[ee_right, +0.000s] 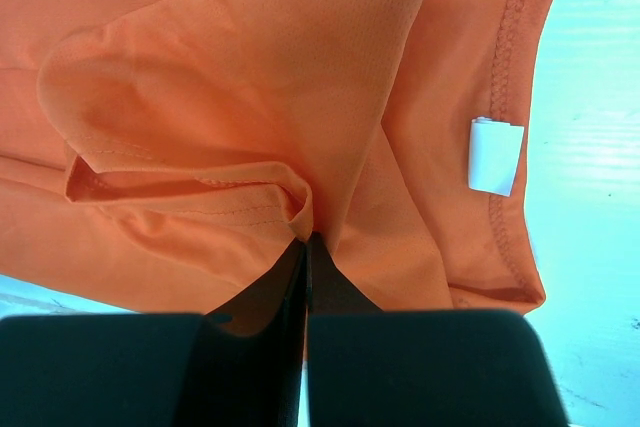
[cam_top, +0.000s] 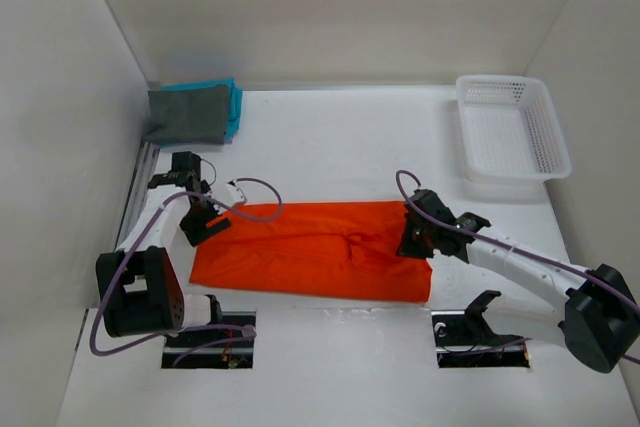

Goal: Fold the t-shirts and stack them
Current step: Grap the side of the flattened tshirt furthest away from the robot with both arms, then fold the other side of the tshirt into a rectangle

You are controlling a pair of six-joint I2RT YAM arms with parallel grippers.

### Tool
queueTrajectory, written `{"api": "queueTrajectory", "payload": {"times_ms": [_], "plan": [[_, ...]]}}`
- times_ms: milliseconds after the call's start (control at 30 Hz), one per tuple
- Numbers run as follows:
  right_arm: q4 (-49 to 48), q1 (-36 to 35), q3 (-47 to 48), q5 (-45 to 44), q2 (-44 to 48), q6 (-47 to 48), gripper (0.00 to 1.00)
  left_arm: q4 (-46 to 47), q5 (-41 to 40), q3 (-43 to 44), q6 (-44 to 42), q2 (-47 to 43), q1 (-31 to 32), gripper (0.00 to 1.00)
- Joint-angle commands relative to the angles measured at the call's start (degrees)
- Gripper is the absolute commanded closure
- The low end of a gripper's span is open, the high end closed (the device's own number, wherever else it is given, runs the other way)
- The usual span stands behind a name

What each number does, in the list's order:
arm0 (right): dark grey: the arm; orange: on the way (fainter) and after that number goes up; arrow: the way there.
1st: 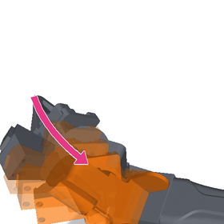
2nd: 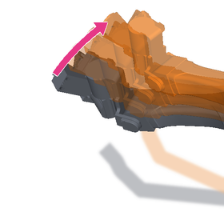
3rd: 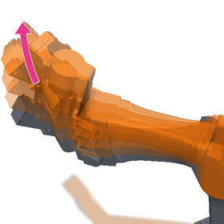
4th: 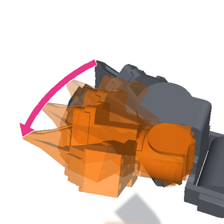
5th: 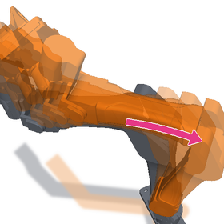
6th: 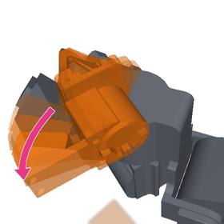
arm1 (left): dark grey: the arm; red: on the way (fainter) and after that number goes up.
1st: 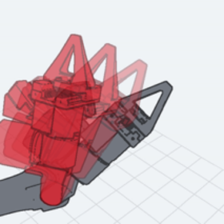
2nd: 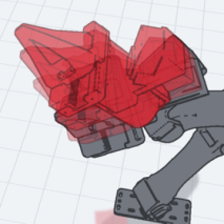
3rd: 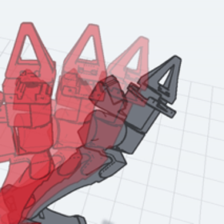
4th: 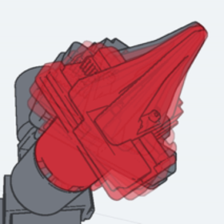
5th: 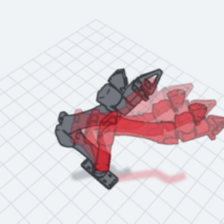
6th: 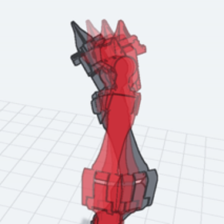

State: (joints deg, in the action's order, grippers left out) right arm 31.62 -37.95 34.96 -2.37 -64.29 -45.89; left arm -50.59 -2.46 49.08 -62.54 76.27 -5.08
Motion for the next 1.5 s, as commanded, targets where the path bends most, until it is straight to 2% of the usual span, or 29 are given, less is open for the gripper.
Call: {"api": "queueTrajectory", "payload": {"times_ms": [0,33,200,400,467,567,633,733,833,933,1100,1200,1300,1467], "plan": [[-1.7,-0.5,0.9,0.0,-0.1,0.4,0.97,5.6,3.2,4.2,3.1,-1.6,-0.5,0.15],[-1.7,-0.5,0.8,-0.1,0.0,0.4,0.97,5.1,5.0,5.1,4.3,-1.3,-1.5,0.0],[-1.7,-0.5,0.4,-0.3,0.5,0.3,0.97,5.3,9.6,8.3,8.4,-1.1,-4.7,0.0],[-1.7,-0.5,0.1,-0.3,1.3,0.4,0.97,16.1,11.3,13.9,18.3,-3.3,-3.6,0.0],[-1.7,-0.5,0.3,-0.4,1.5,0.4,0.97,16.1,13.0,16.6,21.1,-3.2,1.9,0.0],[-2.3,-0.3,0.6,-0.4,1.8,0.7,0.97,12.8,15.7,20.8,22.8,-1.0,16.4,0.02],[-3.5,0.3,0.7,-0.4,2.0,0.8,0.97,12.7,16.2,22.4,24.1,1.3,25.6,0.07],[-6.6,1.9,1.0,-0.3,1.5,0.8,0.96,15.0,16.8,25.4,25.1,7.5,38.5,0.23],[-9.6,3.0,0.8,-0.3,0.4,0.5,0.95,17.3,19.2,29.2,26.0,14.3,46.3,0.39],[-11.0,4.2,-0.7,0.4,0.4,-0.7,0.91,17.9,24.8,32.4,27.0,19.9,49.2,0.48],[-9.1,3.8,-5.9,0.9,7.4,-5.0,0.77,16.3,30.1,34.7,27.7,26.1,51.3,0.47],[-6.9,3.1,-8.7,0.7,12.9,-8.1,0.73,17.9,29.8,34.1,29.3,27.9,52.6,0.45],[-6.0,3.1,-10.9,0.1,16.6,-9.7,0.64,21.0,28.5,33.3,33.1,29.0,53.3,0.39],[-6.0,3.0,-11.0,-0.7,19.2,-10.1,0.61,22.9,27.9,31.3,34.8,29.0,55.2,0.29]]}}
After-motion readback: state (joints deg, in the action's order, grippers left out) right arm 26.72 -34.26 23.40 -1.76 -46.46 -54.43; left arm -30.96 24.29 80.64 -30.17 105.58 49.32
